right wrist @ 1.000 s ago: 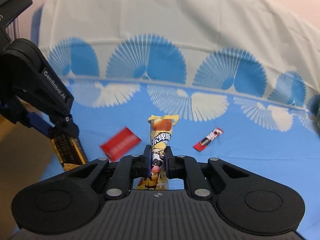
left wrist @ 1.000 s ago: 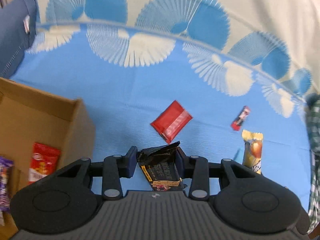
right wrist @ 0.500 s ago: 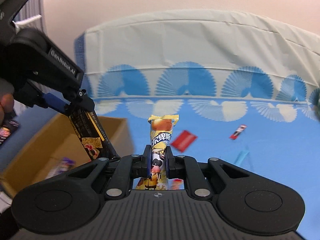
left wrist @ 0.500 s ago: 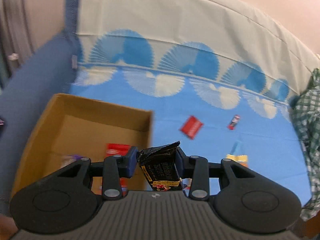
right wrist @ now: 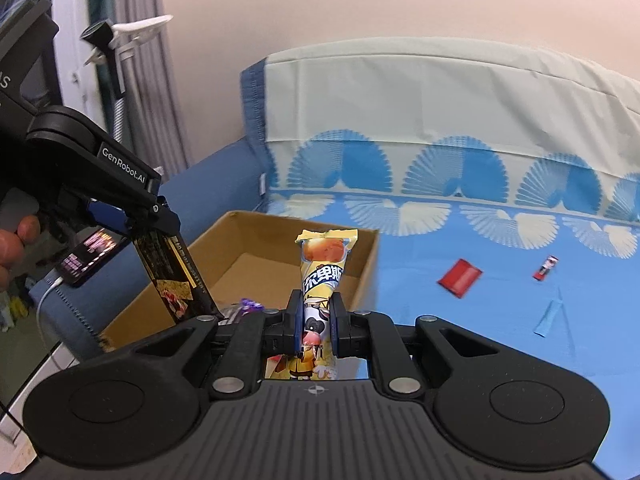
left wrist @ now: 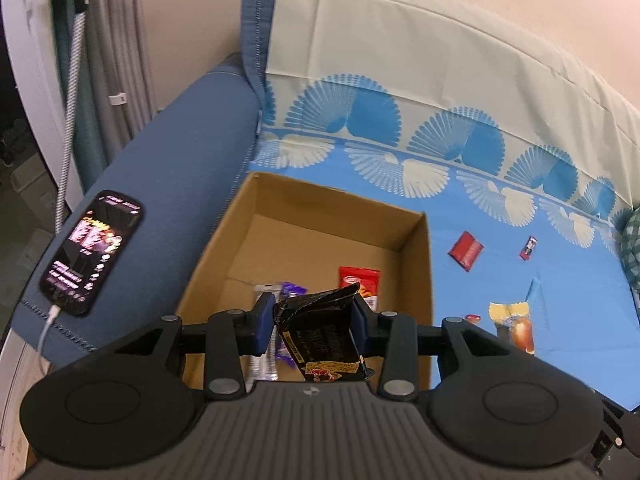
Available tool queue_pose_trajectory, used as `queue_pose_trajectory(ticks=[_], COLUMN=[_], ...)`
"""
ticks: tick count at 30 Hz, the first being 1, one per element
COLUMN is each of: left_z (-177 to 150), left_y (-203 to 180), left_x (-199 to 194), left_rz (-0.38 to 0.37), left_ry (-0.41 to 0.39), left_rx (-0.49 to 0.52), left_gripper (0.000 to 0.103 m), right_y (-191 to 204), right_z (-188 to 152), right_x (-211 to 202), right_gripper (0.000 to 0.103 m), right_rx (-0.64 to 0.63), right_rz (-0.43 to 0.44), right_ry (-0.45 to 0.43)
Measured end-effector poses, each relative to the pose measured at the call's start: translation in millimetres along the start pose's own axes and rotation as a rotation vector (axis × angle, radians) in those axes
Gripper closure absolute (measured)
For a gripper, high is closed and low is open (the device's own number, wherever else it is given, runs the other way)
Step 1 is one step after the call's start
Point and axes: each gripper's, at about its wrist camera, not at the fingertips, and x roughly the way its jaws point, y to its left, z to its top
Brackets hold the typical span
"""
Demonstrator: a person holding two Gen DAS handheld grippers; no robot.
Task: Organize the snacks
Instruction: 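Carry both snacks over the box and open both tools to drop them in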
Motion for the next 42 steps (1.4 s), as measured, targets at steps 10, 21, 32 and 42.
queue_pose_trajectory(ticks=[10,21,32,42], left_z=[-8.0,-7.6,-8.0,-9.9], left_y=[28.9,29.1,30.8,34.1], left_x=[-4.3,14.0,48.6,90.3], left_rz=[0.000,-0.002,0.008,0.019], left_ry=[0.002,0.035,0.104,0.189], left_rx=[-0.028,-0.017,-0.014,-0.012], left_gripper=[0.059,0.059,0.059,0.059], right_y=[40.7,44.5,46.5,45.5], right_z=[4.0,5.3,2.6,-2.6], right_x=[2.7,18.0,45.7,81.7], right_gripper=[0.090,0.090,0.090,0.090], right_rx=[-0.069,-0.080,-0.076,-0.062], right_rz=[0.036,0.040,0.063,0.074], right_ry=[0.022,0.054,0.106,0.177])
